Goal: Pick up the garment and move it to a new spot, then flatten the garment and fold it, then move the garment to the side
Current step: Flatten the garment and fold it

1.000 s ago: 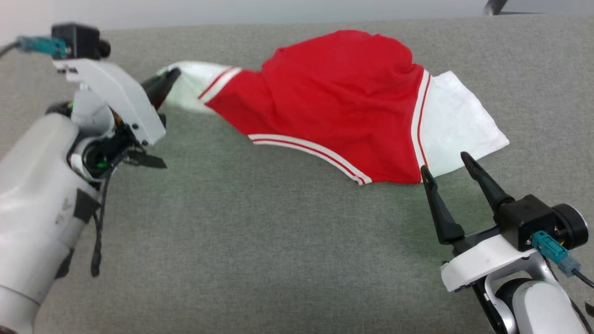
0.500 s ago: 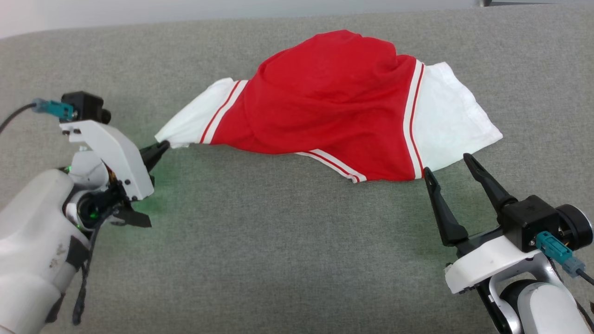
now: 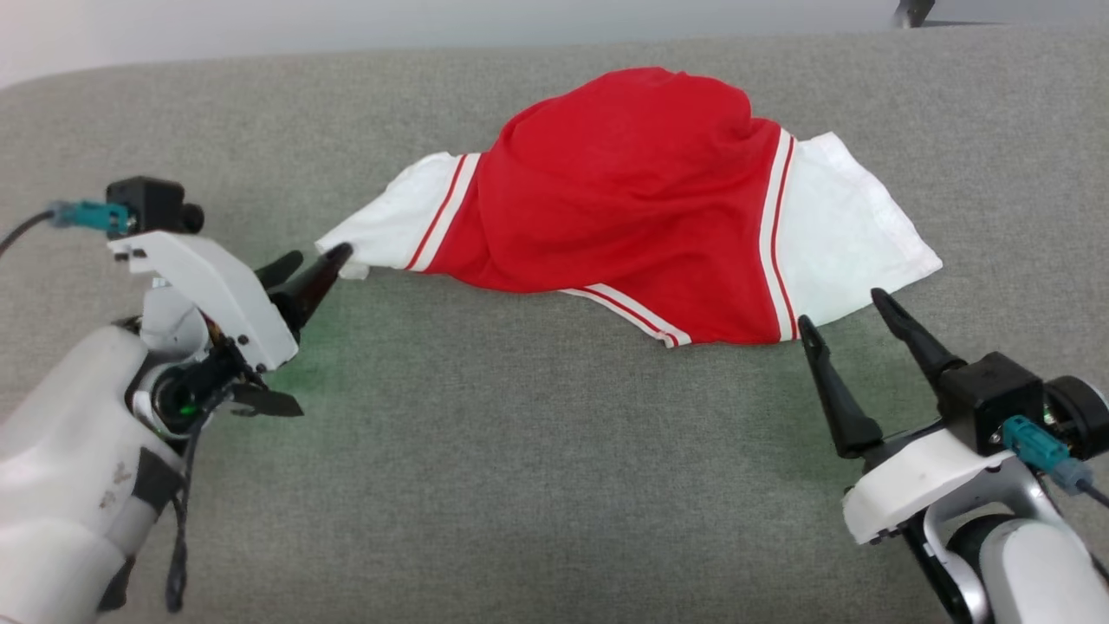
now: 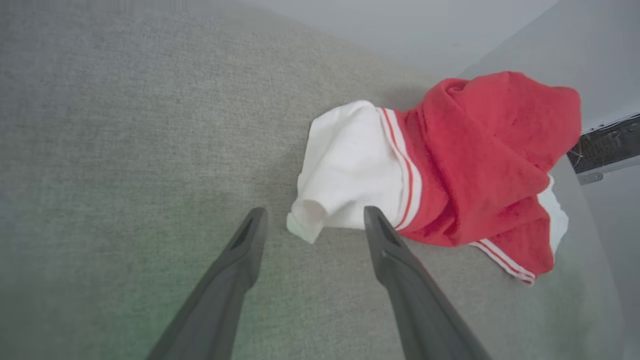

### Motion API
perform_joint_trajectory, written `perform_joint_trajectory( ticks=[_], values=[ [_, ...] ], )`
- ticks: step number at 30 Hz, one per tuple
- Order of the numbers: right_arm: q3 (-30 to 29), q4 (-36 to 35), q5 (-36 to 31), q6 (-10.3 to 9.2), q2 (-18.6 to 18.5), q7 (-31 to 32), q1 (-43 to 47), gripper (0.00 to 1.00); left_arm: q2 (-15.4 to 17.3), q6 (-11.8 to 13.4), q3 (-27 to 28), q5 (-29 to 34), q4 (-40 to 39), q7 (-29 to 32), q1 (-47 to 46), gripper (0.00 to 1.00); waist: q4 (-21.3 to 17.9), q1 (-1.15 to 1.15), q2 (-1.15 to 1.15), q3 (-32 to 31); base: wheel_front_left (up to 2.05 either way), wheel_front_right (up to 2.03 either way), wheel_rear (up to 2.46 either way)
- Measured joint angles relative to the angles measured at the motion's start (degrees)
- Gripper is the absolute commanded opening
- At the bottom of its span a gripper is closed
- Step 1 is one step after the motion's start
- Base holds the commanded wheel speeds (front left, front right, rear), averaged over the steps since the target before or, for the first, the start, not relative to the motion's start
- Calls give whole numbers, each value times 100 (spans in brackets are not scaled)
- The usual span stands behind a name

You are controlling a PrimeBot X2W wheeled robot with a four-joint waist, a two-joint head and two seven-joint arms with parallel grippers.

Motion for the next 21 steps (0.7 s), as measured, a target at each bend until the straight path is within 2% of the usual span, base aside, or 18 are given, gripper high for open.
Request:
perform_joint_trajectory(
  ticks=[8,14,17,21],
  values=[
    [-132,152,140,0,-148,250,60,100,213,1,225,137,-683,-1279,821,100,81,0,0,-212,0,0,0],
    [-359,223,279,0,-265,538,287,100,199,314,164,386,-1217,-2216,1850,100,192,0,0,-366,0,0,0],
    [-493,226,387,0,-357,775,381,100,149,519,144,553,-1544,-2470,2341,100,295,0,0,-412,0,0,0],
    [-631,292,634,0,-688,1301,332,100,-49,771,441,871,-2017,-2595,2841,100,478,0,0,-448,0,0,0]
  ],
)
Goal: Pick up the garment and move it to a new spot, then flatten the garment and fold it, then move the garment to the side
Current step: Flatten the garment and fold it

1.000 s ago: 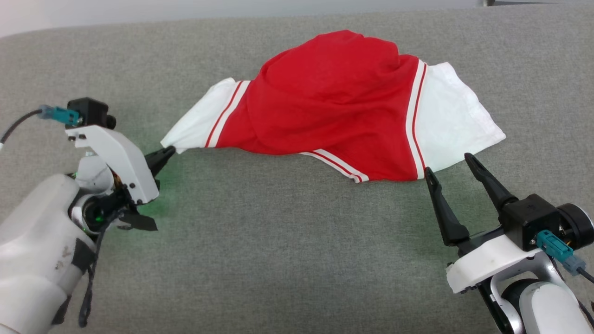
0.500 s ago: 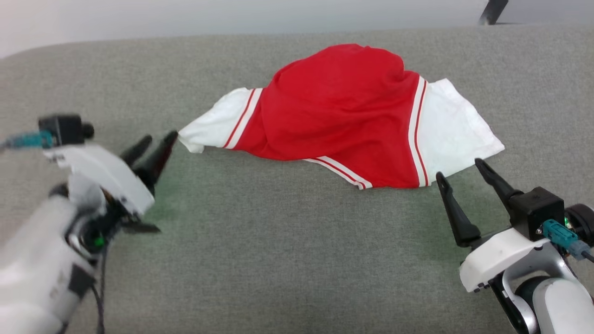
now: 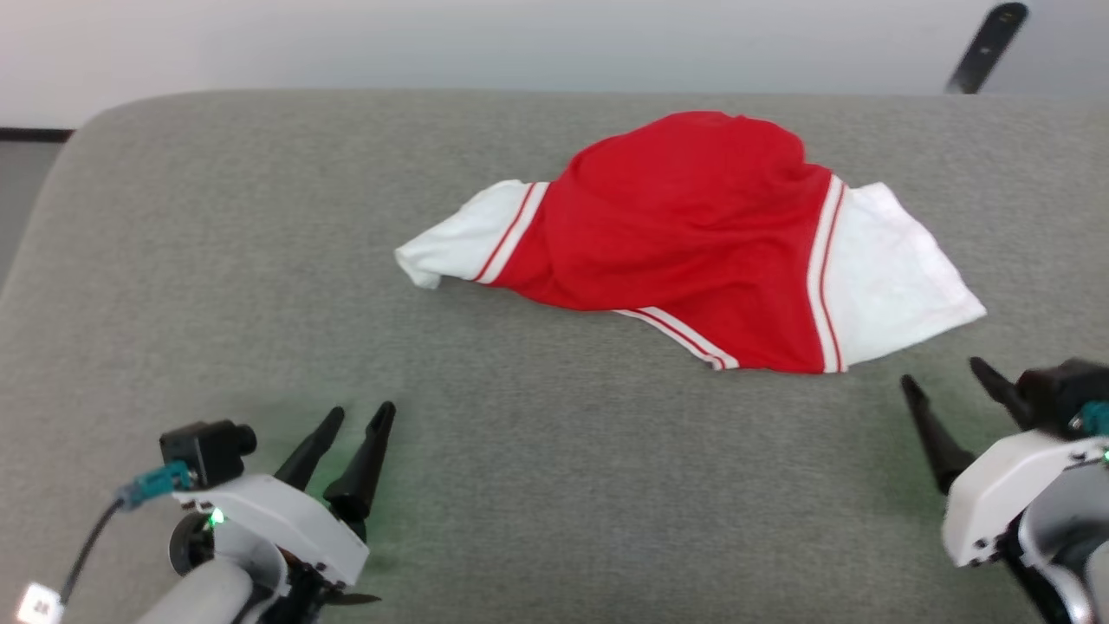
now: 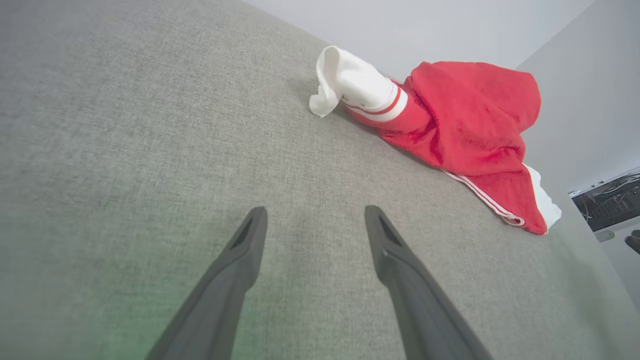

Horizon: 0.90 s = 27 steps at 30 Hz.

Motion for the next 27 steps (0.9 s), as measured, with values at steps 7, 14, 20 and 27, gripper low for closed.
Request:
perform_joint_trajectory(
  ticks=[7,14,20,27],
  values=[
    [-126,467,688,0,-811,1312,-612,100,-677,338,1026,1556,-891,-15,867,100,408,0,0,-7,0,0,0],
    [-125,1219,1256,0,-1601,2413,-1501,100,-1312,294,1749,2904,-1377,-19,1308,100,823,0,0,82,0,0,0],
    [-123,1896,1454,0,-1872,3073,-2212,100,-1819,-8,2276,3947,-1527,-19,1546,100,1087,0,0,289,0,0,0],
    [-201,2618,1369,0,-2084,3390,-2683,100,-2299,-476,2573,4506,-1359,-19,1592,100,1386,0,0,568,0,0,0]
  ],
)
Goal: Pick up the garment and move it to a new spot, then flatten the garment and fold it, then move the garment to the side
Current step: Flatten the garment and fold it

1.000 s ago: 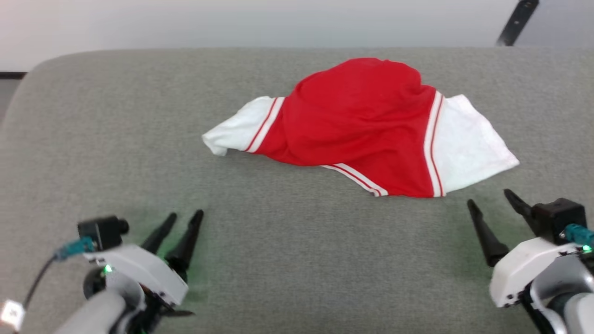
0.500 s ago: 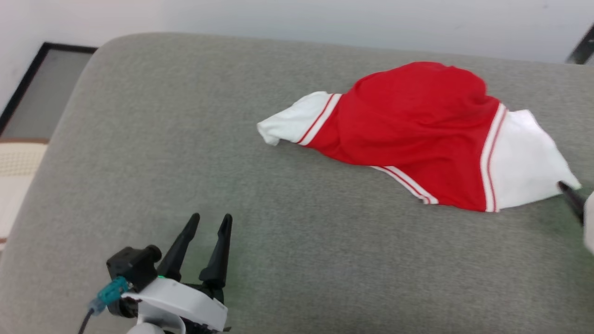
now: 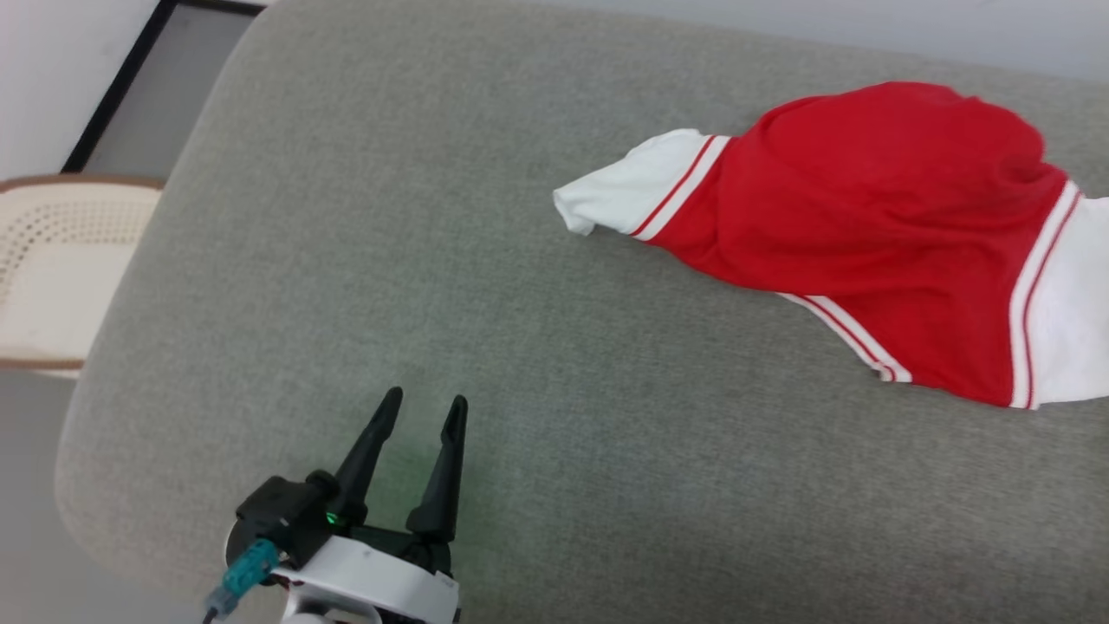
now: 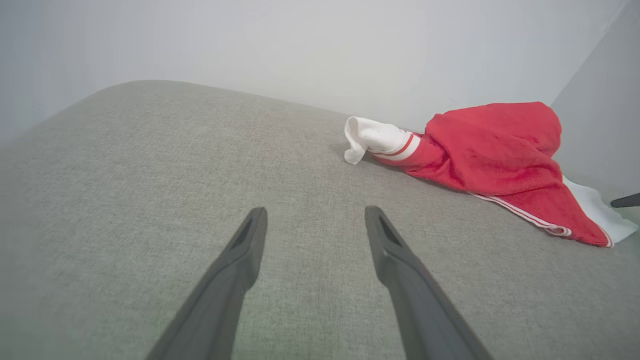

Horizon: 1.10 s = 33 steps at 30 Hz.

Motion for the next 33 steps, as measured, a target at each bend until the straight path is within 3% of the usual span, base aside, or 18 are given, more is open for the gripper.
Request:
perform_joint_trajectory(
  ticks=[10,11,12,13,17,23,31,33],
  values=[
    [-123,580,-232,0,55,-242,-298,100,-278,-259,357,332,98,0,-44,100,257,0,0,346,0,0,0],
    [-120,591,-246,0,65,-243,-318,50,-286,-282,386,345,100,0,-55,100,263,0,0,364,0,0,0],
    [-119,612,-249,-1,78,-242,-336,19,-290,-294,410,352,104,0,-62,100,262,0,0,375,0,0,0],
    [-105,628,-246,-2,94,-235,-357,0,-287,-300,426,385,109,0,-70,100,253,0,0,379,0,0,0],
    [35,641,-171,-1,246,-229,-414,0,-172,-309,465,485,86,0,-130,100,181,0,0,365,0,0,0],
    [164,666,-119,-2,385,-299,-496,0,404,-331,226,387,48,9,-781,100,13,0,0,335,0,0,0],
    [510,616,-47,-3,533,-361,-723,0,1410,-334,-528,-1162,389,1009,-2748,100,-315,0,0,421,0,0,0],
    [594,611,33,-2,563,-341,-819,0,1477,-333,-738,-1668,665,1303,-3270,100,-395,0,0,477,0,0,0]
  ],
)
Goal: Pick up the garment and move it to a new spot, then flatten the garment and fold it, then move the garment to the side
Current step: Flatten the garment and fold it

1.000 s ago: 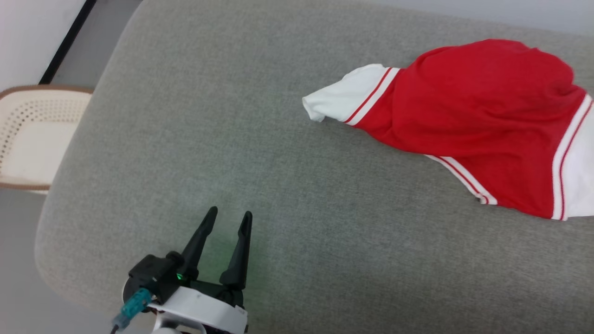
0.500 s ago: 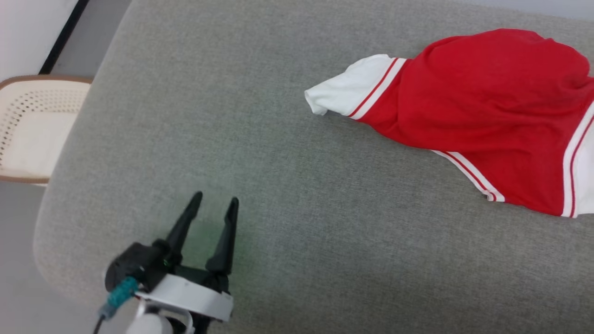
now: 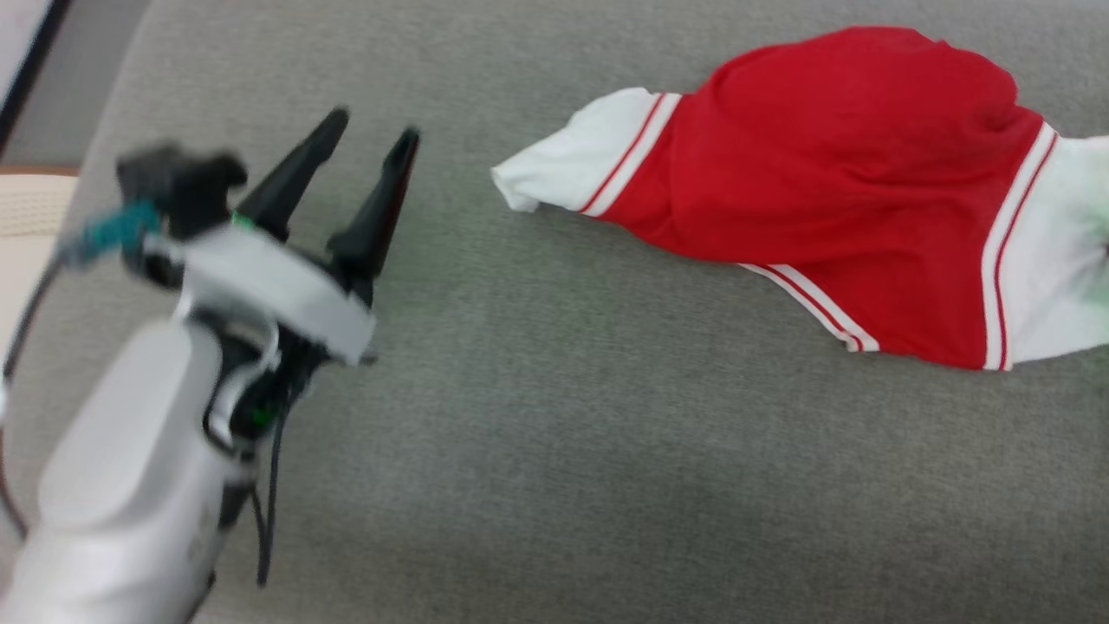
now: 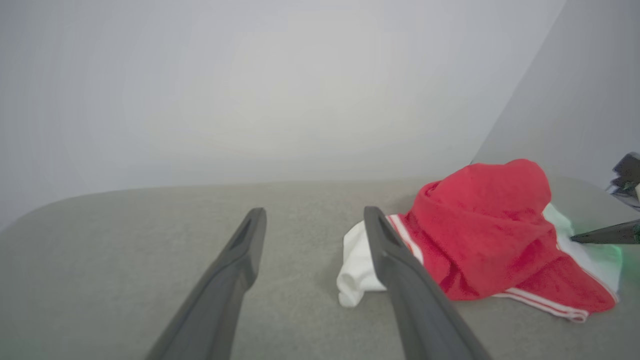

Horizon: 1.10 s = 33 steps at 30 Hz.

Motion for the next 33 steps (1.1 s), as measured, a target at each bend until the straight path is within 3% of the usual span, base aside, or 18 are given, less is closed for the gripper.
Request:
perform_joint_trajectory(
  ticks=[10,19,26,33],
  values=[
    [550,-99,107,2,165,-37,-452,0,198,-1,-1283,-1644,1789,1525,-1772,100,-459,0,0,298,0,0,0],
    [1054,-97,261,2,267,-158,-842,0,226,-1,-1881,-2182,2888,1805,-2610,100,-835,0,0,547,0,0,0],
    [1315,-20,437,10,305,-291,-1067,0,58,-1,-2358,-2833,2770,2252,-2739,100,-1019,0,0,705,0,0,0],
    [1436,156,561,11,321,-471,-1153,0,390,-1,-2858,-2960,2655,2359,-2878,100,-1063,0,0,722,0,0,0]
  ],
)
